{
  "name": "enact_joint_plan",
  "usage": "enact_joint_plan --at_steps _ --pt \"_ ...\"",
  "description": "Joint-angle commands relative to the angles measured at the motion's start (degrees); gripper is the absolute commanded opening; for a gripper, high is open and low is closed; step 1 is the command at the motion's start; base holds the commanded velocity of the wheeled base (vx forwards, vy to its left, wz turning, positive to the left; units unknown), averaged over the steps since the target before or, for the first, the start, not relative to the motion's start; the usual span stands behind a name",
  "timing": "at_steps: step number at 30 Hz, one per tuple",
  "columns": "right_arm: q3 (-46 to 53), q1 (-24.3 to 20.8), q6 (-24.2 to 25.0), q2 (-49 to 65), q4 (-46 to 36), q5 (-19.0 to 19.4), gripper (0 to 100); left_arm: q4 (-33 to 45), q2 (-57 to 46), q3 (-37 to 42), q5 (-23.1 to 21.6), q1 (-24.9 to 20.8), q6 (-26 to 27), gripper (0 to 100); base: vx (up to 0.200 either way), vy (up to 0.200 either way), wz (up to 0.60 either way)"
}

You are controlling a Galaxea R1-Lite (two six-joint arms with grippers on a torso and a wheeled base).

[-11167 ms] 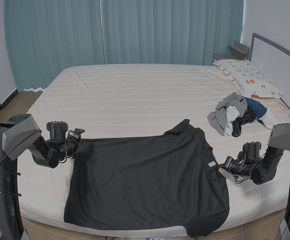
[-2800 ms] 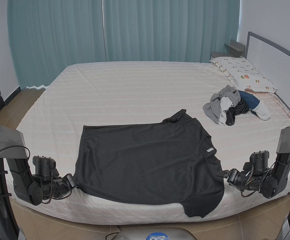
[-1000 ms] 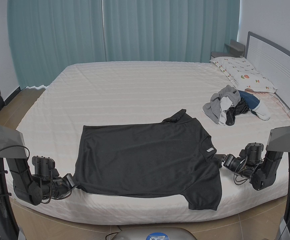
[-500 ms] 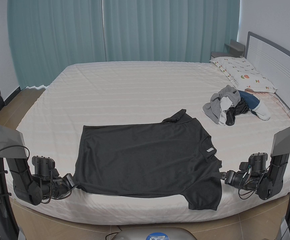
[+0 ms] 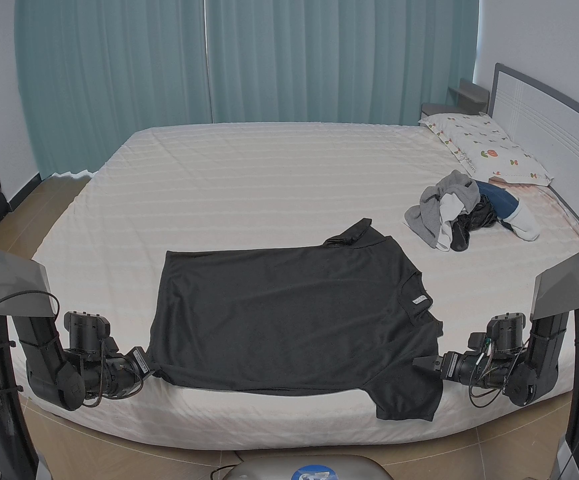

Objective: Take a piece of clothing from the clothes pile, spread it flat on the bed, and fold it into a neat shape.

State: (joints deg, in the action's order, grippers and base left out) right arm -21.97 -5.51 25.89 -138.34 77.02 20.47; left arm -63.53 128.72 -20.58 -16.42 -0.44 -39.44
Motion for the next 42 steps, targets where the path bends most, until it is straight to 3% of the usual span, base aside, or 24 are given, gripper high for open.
enact_joint_plan --at_steps 1,2,17,24,31,36,42 --pt "-0.2 -0.6 0.0 -1.1 -0.2 0.0 100 0.0 0.1 0.0 0.0 0.0 0.0 0 0.000 0.000 0.00" --pt "-0.3 -1.0 0.0 -1.2 -0.3 0.0 0 0.0 0.1 0.0 0.0 0.0 0.0 0 0.000 0.000 0.00" --pt "2.9 0.5 -0.2 2.5 -0.3 -0.1 0 0.0 0.0 0.0 0.0 0.1 -0.1 0 0.000 0.000 0.00" --pt "8.3 3.0 -2.6 9.1 -0.9 2.5 0 0.0 0.0 -0.2 0.0 0.2 -0.2 0 0.000 0.000 0.00" --pt "15.7 5.5 -12.6 12.1 -0.3 5.7 0 -0.4 -0.1 0.5 1.6 0.2 0.8 0 0.000 0.000 0.00" --pt "18.1 5.2 -14.7 14.0 -0.3 6.0 0 -2.3 -1.4 1.6 4.1 0.3 2.0 0 0.000 0.000 0.00" --pt "21.1 4.8 -18.4 14.8 -0.3 6.0 0 -4.8 -0.9 5.9 5.3 0.3 9.6 0 0.000 0.000 0.00"
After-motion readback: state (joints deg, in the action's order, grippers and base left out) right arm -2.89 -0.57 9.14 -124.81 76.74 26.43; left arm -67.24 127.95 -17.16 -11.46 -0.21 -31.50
